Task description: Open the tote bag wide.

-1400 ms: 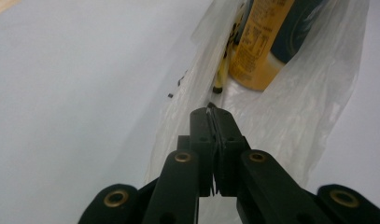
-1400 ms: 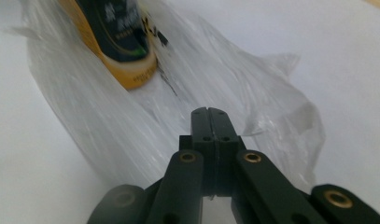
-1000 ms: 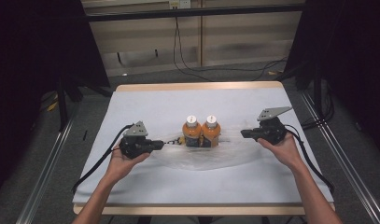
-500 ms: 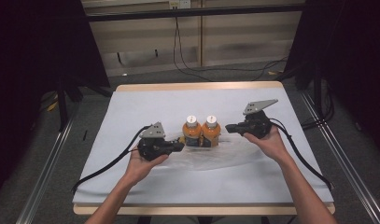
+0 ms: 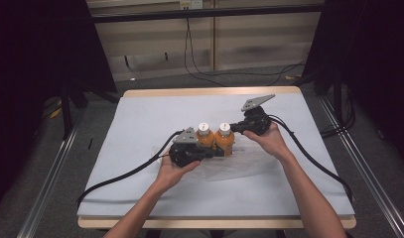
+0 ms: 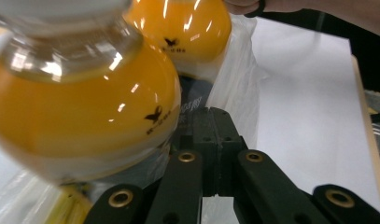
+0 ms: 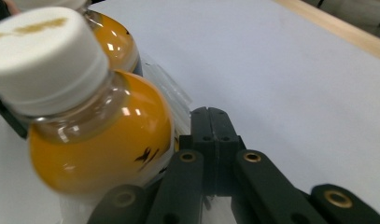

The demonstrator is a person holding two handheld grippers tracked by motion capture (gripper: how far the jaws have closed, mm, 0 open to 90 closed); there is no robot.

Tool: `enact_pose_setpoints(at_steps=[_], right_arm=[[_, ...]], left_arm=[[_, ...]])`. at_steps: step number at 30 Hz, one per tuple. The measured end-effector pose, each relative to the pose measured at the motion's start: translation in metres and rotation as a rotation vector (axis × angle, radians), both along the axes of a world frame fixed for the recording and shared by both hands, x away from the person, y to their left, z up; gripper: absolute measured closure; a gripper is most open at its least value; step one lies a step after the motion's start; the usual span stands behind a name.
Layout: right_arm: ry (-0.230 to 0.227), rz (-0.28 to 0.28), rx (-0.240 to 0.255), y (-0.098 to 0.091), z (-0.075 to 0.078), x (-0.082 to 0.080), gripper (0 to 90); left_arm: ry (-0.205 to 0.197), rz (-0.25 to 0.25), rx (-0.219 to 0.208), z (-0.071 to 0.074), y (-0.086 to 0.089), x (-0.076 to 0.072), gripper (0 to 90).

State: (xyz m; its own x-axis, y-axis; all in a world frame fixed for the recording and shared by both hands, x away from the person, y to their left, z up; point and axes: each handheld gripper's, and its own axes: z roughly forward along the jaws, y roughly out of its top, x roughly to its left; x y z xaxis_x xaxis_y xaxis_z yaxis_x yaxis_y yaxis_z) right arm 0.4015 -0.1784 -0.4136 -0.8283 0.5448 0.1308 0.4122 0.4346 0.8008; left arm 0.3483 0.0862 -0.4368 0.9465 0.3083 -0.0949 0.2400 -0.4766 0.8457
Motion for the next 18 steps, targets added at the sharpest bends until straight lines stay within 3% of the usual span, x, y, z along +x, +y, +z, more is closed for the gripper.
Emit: enact_pose_setpoints(at_steps=[5,10,16,18], right_arm=[[0.034,0.011,-0.020,0.010,-0.016,0.006,90.0],[0.069,-0.006,0.003,0.010,-0.026,0.007,90.0],[0.120,-0.002,-0.029,0.013,-0.040,0.010,90.0],[0.162,-0.001,-0.035,0.015,-0.049,0.013,90.0]], left_arm=[[0.002,0.007,0.031,-0.011,-0.005,-0.001,90.0],[0.004,0.001,0.073,-0.023,-0.009,-0.004,90.0],[0.017,0.001,0.093,-0.034,-0.011,-0.007,90.0],[0.019,-0.005,0.117,-0.040,-0.013,-0.010,90.0]])
